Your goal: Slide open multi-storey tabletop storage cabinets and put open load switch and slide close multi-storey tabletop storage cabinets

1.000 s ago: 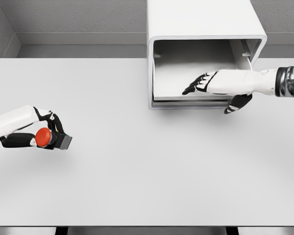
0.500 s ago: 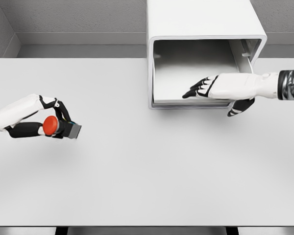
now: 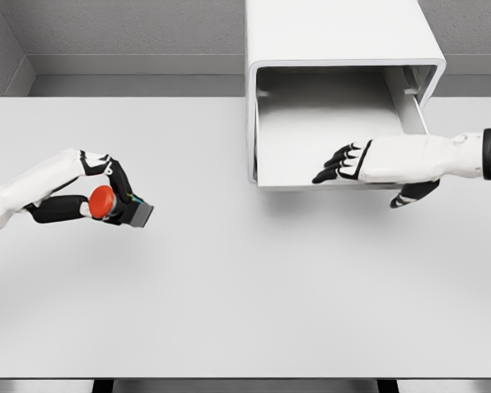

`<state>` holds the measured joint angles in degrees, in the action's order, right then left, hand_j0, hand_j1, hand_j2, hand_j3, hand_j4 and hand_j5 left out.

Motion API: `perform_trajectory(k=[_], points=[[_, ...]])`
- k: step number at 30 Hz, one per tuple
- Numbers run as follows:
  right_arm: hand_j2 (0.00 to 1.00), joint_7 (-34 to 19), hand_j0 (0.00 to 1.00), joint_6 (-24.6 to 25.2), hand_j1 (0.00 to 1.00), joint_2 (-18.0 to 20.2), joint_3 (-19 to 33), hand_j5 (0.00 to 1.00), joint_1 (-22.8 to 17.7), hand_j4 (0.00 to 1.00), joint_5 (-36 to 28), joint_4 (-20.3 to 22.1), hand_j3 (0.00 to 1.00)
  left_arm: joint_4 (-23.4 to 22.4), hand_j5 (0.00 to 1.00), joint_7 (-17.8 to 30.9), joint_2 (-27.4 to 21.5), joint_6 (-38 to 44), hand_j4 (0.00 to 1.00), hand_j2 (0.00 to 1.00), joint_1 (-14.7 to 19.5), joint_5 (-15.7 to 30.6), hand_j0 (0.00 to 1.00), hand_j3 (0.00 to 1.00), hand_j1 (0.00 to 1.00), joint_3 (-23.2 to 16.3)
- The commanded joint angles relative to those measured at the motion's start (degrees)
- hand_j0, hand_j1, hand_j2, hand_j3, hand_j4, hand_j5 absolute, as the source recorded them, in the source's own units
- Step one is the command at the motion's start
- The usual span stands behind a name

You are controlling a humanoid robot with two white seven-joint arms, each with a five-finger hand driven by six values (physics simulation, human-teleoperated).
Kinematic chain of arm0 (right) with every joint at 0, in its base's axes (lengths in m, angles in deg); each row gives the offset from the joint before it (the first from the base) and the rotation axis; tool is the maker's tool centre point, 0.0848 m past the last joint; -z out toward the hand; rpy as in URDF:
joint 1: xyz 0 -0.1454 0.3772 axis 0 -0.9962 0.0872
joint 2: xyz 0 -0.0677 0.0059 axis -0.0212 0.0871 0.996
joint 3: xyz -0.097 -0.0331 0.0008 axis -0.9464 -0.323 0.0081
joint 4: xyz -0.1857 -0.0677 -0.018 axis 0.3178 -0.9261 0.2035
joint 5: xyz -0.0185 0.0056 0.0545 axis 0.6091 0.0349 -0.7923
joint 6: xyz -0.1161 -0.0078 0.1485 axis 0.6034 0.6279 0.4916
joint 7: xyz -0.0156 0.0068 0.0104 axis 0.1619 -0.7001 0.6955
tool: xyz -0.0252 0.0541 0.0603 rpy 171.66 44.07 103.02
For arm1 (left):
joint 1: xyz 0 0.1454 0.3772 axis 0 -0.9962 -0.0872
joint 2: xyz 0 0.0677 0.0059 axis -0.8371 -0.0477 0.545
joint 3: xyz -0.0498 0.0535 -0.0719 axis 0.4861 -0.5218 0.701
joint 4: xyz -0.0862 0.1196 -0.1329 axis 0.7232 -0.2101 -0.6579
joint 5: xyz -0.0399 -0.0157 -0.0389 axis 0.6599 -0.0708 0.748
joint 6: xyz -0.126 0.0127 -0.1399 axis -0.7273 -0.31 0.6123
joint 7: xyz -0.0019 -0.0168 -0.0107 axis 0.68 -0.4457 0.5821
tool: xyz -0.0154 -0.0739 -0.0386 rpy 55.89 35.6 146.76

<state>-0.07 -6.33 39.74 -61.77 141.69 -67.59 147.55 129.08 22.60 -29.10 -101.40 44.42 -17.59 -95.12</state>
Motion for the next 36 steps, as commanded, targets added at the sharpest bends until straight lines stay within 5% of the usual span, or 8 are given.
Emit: perform_trajectory(k=[1, 12, 25, 36], points=[[1.0, -0.11, 1.0, -0.19, 1.0, 0.51, -0.04, 1.0, 0.0, 1.0, 0.05, 0.39, 1.0, 0.01, 0.28, -0.01, 0.6, 0.08, 0.28, 0.28, 0.09, 0.51, 0.28, 0.28, 0.28, -0.1], [1.0, -0.11, 1.0, -0.19, 1.0, 1.48, 0.13, 1.0, 0.0, 1.0, -0.74, 0.92, 1.0, 0.01, 0.28, 0.26, 4.55, 0.08, 0.28, 0.28, 4.13, 0.51, 0.28, 0.28, 0.28, -0.19], [1.0, -0.11, 1.0, -0.19, 1.0, 10.18, 1.1, 1.0, 0.44, 1.0, -21.48, 1.0, 1.0, 0.01, 0.28, 0.17, 7.36, 0.08, 0.28, 0.28, 5.71, 1.04, 0.28, 0.28, 0.28, -1.07], [1.0, -0.11, 1.0, -0.19, 1.0, 14.93, 2.42, 1.0, 0.18, 1.0, -23.5, 0.83, 1.0, -0.08, 0.28, 0.17, 10.18, 0.08, 0.28, 0.28, 7.38, 1.3, 0.28, 0.28, 0.28, -1.5]])
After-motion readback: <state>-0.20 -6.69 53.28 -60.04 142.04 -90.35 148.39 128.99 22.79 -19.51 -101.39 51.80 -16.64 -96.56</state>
